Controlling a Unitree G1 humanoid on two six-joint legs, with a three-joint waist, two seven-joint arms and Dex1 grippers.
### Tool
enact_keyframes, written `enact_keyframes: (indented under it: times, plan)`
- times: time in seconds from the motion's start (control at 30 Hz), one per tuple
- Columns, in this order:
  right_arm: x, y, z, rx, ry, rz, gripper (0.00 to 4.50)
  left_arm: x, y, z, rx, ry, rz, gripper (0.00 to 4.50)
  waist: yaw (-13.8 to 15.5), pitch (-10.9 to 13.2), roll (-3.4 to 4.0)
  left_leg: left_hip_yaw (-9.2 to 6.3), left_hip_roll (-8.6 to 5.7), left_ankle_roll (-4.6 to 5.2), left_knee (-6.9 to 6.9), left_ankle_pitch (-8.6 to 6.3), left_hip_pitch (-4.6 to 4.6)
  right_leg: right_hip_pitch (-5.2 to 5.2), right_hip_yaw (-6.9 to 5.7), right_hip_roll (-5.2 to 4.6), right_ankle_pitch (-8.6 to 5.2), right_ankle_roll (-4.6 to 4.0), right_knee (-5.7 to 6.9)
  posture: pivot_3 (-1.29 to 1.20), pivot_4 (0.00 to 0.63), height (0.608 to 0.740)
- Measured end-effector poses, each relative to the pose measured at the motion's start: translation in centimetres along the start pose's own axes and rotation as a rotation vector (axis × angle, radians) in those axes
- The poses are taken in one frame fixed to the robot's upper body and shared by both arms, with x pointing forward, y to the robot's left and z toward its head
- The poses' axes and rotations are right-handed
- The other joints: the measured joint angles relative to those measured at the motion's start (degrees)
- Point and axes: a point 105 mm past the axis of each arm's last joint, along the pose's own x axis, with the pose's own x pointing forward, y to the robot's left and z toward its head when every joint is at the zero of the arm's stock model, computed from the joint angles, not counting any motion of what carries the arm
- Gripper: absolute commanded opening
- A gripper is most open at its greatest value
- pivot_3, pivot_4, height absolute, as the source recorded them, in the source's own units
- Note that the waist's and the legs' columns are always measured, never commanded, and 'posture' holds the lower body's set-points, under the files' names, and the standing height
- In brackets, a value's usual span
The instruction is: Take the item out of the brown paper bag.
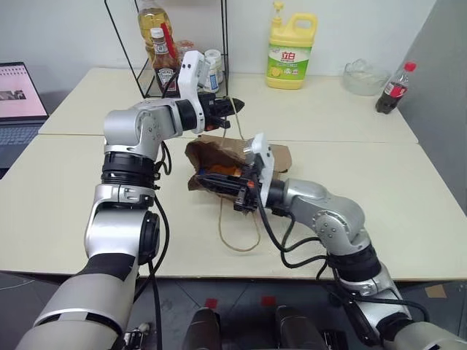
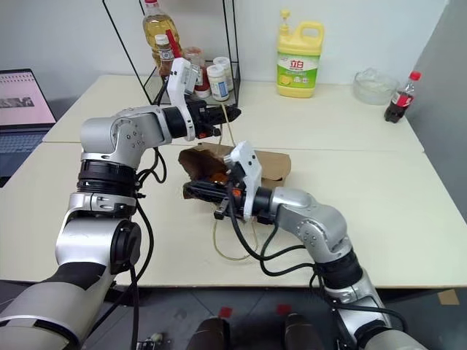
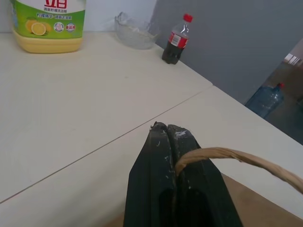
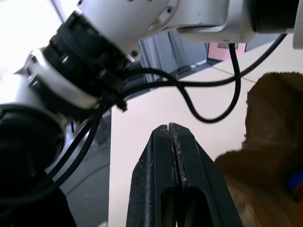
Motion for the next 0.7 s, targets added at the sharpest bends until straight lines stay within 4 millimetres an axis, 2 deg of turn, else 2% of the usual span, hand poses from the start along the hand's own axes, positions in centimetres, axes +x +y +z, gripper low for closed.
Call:
enact_keyframes:
  times: [0.13,0.23,0.37,0.5,0.67,0.7]
  plan:
    - [0.3,-1.8,-1.7,-0.033,0.056,-0.04,0.03,-0.2,0.0,0.1,0.002,0.003,0.005,0.0,0.0,0.0,0.01,0.0,0.0,-0.01,0.0,0.0,-0.01,0.0,-0.01,-0.01,0.0,0.0,0.0,0.0,0.15,0.74]
    - [-0.9,-4.5,-3.3,-0.106,0.154,-0.151,0.03,-0.3,-0.2,0.3,0.013,0.0,0.003,0.0,0.0,0.0,0.02,0.0,0.0,-0.01,0.01,0.0,-0.01,0.0,-0.01,-0.01,0.0,0.0,0.0,0.0,0.15,0.74]
    - [-2.6,-6.9,-3.8,-0.192,0.232,-0.273,0.03,-0.5,-0.2,0.1,0.015,0.005,0.007,0.0,-0.2,0.0,0.02,0.0,0.0,-0.04,-0.01,0.02,-0.01,-0.02,0.0,-0.01,0.0,0.0,0.01,0.0,0.15,0.74]
    - [-3.6,-7.5,-3.2,-0.267,0.271,-0.328,0.03,-0.6,-0.1,-0.3,0.006,0.013,0.009,0.0,-0.2,0.0,0.02,0.0,0.0,-0.04,0.0,0.02,-0.06,-0.04,0.0,-0.01,0.0,0.0,0.02,0.0,0.15,0.74]
    - [-4.4,-7.2,-2.4,-0.353,0.31,-0.361,0.03,-0.5,-0.1,-0.3,0.005,0.011,0.007,0.0,-0.2,0.0,0.02,0.0,-0.01,-0.03,0.0,0.01,-0.07,-0.06,0.0,-0.02,0.0,0.0,0.01,0.0,0.15,0.74]
    - [-4.6,-7.3,-2.4,-0.397,0.337,-0.372,0.38,-0.5,-0.2,-0.3,0.005,0.01,0.005,0.0,-0.1,0.0,0.02,0.01,-0.01,-0.03,0.0,0.01,-0.07,-0.06,0.0,-0.02,0.0,0.0,0.01,0.0,0.15,0.74]
